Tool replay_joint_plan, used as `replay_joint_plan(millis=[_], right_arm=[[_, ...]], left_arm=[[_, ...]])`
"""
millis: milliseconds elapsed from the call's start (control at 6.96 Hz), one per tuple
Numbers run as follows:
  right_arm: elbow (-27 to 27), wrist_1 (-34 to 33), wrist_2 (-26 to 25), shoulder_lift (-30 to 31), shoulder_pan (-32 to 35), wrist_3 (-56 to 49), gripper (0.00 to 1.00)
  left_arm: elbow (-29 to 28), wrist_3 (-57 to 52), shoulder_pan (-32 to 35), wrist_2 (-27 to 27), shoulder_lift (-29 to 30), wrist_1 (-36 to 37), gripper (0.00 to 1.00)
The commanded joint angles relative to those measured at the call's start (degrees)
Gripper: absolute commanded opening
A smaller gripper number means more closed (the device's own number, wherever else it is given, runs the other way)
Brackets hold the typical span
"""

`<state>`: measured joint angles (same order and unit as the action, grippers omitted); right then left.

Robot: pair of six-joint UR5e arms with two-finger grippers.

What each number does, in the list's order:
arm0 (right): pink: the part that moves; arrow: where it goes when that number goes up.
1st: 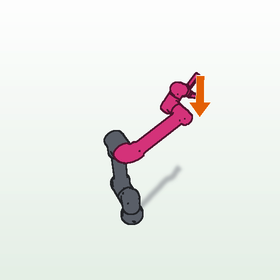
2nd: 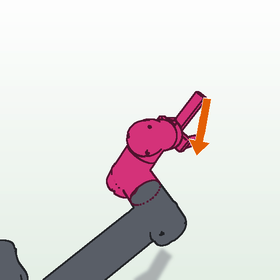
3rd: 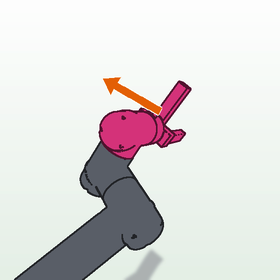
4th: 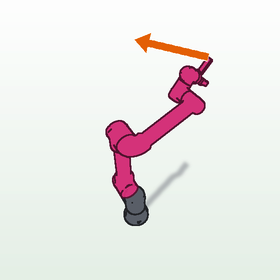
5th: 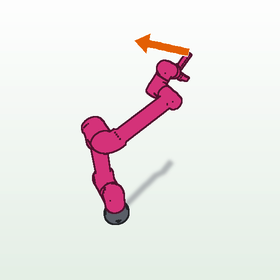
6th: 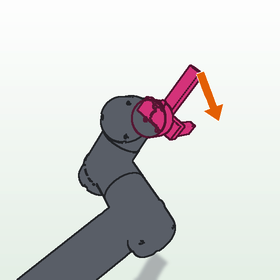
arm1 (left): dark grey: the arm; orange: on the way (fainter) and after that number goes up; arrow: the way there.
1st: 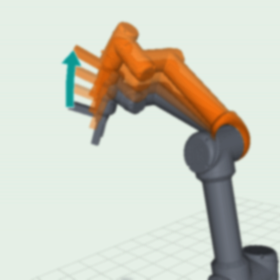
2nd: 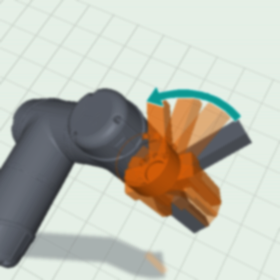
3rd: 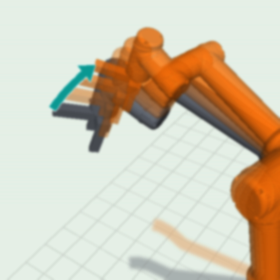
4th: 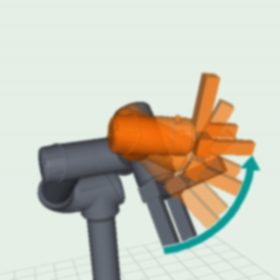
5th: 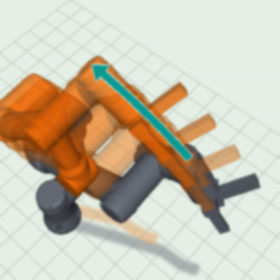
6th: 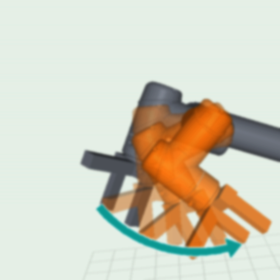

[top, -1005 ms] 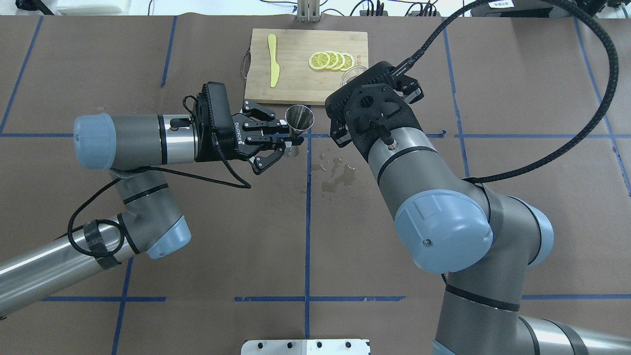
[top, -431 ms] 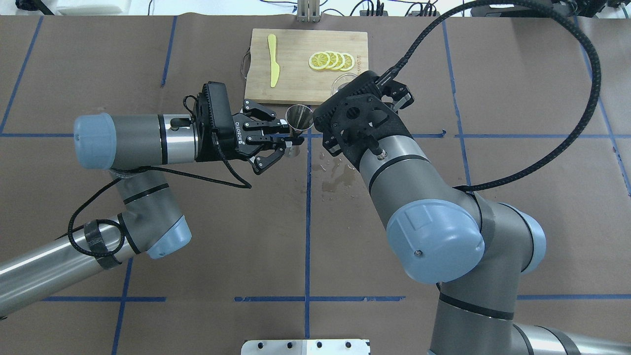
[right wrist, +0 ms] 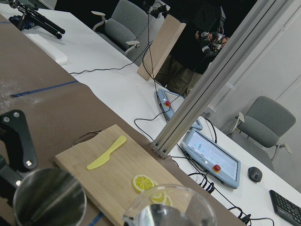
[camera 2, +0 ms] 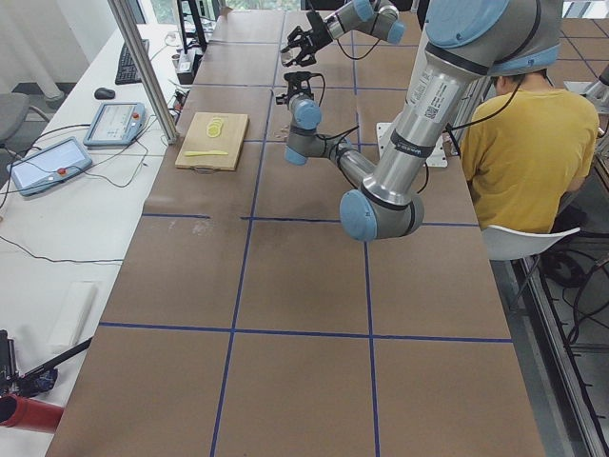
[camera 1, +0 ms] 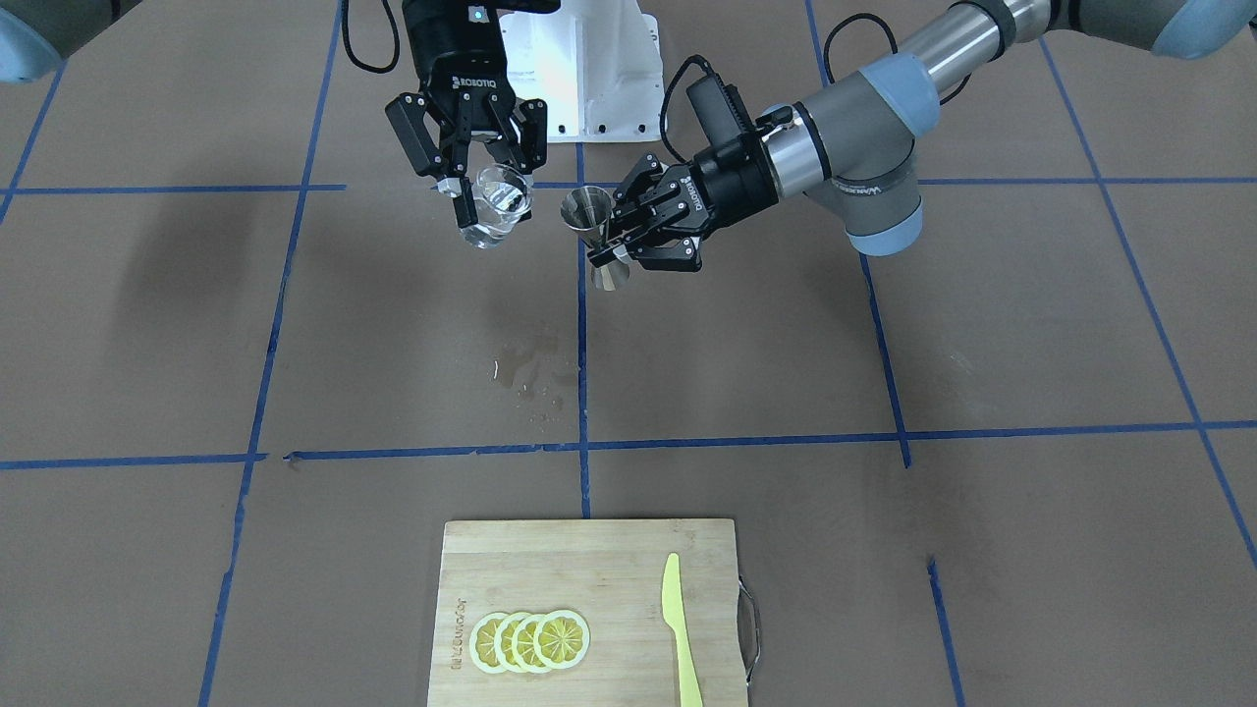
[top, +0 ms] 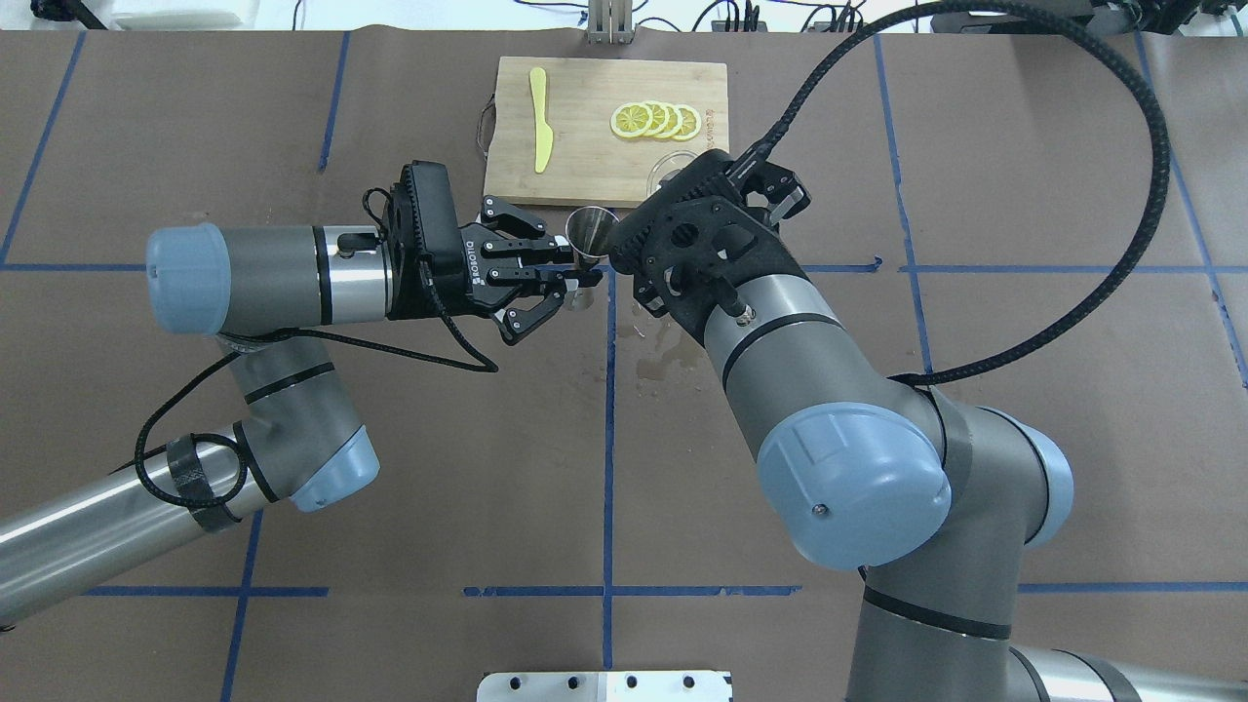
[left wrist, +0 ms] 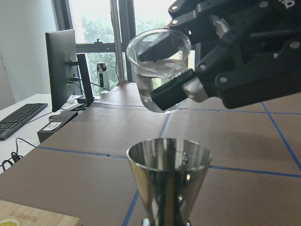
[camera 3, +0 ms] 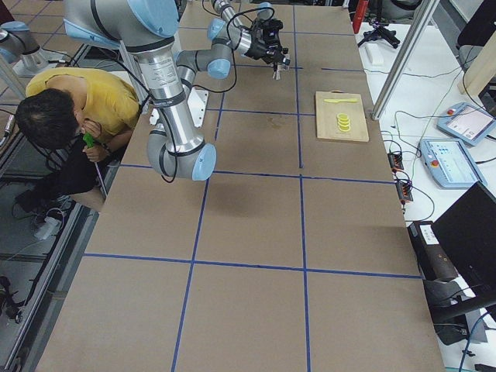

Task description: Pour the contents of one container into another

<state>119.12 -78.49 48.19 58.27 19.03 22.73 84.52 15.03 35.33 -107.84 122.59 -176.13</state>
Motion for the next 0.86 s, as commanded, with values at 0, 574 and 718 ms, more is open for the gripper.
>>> replay_joint_plan(millis=[0,574,718], right_arm=[[-0.03,0.0,-0.02,-0.78,-0.48,-1.19,0.0],[-1.95,-0.26,-1.25,-2.54,-1.19,-1.28,0.0],[-2.74,-0.26,-1.34,-3.24,-1.19,-1.37,0.0]], left_arm=[[-0.06,0.0,0.0,0.0,0.01,0.09,0.0],[-0.06,0.0,0.0,0.0,0.1,0.0,0.0],[-0.06,0.0,0.0,0.0,0.1,0.0,0.0]])
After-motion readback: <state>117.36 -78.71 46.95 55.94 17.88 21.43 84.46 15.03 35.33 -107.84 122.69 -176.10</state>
